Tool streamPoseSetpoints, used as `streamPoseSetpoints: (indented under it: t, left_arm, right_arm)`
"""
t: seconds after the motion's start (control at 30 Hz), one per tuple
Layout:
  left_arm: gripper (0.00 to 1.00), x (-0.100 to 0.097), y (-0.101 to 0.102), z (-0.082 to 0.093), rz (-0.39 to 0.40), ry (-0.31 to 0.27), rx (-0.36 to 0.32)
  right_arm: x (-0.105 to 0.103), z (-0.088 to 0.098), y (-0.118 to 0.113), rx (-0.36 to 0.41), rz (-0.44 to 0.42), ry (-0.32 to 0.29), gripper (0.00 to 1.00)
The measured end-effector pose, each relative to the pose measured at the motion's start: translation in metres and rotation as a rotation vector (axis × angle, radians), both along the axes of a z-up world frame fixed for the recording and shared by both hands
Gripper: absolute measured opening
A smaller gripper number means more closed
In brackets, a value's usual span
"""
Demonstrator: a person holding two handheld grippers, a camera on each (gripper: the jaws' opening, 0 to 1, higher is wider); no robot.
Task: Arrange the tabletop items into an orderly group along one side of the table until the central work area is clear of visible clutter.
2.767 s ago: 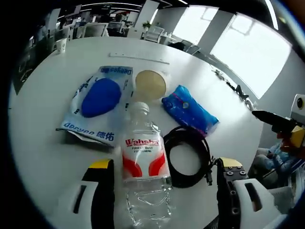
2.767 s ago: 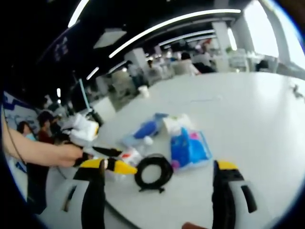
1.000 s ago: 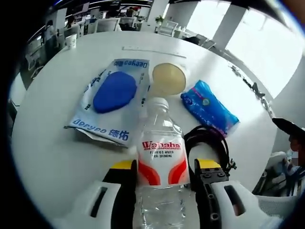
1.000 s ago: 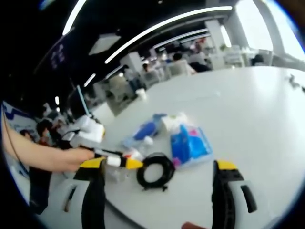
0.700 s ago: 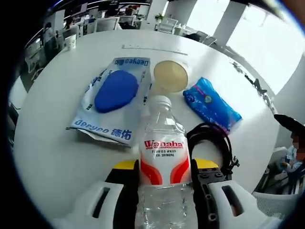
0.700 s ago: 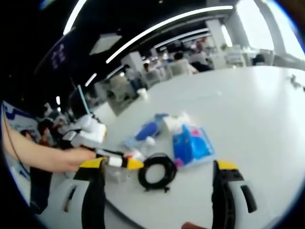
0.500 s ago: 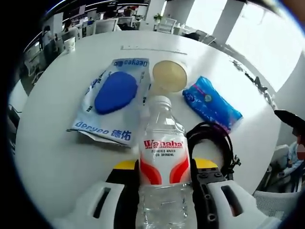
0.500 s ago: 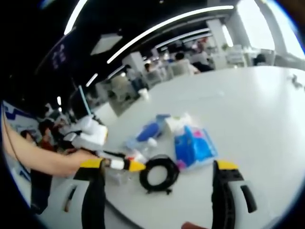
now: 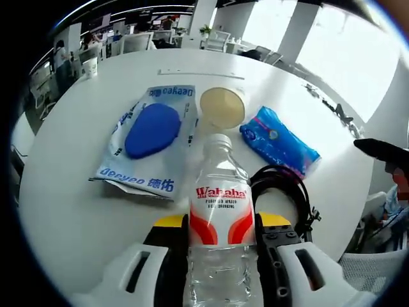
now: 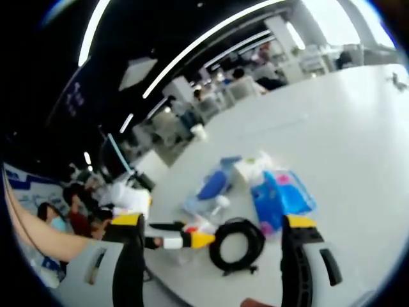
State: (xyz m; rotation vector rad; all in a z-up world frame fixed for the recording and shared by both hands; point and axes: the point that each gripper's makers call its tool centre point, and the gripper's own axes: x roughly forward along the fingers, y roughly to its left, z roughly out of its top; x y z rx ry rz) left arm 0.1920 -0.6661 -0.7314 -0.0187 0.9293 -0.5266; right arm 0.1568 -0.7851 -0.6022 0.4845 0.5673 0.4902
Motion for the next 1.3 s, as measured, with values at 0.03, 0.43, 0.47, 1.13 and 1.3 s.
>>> streamPoseSetpoints:
  t: [0.03, 0.43, 0.47, 1.13, 1.3]
  left_arm:
    - [0.4, 0.0, 0.0, 0.0, 0.001, -0.001, 0.0]
    - [0.4, 0.0, 0.0, 0.001, 0.005, -0.026, 0.003]
    - [0.4, 0.0, 0.0, 0.001, 0.005, -0.027, 0.003]
    - [0.41, 0.001, -0.001, 0.001, 0.006, -0.058, 0.007]
    - [0.41, 0.001, 0.0, 0.001, 0.007, -0.064, 0.009]
  right_arm:
    - [0.006, 0.0, 0.003, -0.004, 0.001, 0.002, 0.86]
    - [0.04, -0.001, 0.033, 0.047, -0.024, 0.052, 0.84]
    - [0.041, -0.003, 0.037, 0.06, -0.024, 0.066, 0.83]
    - [0.069, -0.019, 0.059, 0.098, -0.04, 0.158, 0.83]
    - [0.076, -0.024, 0.067, 0.107, -0.035, 0.177, 0.82]
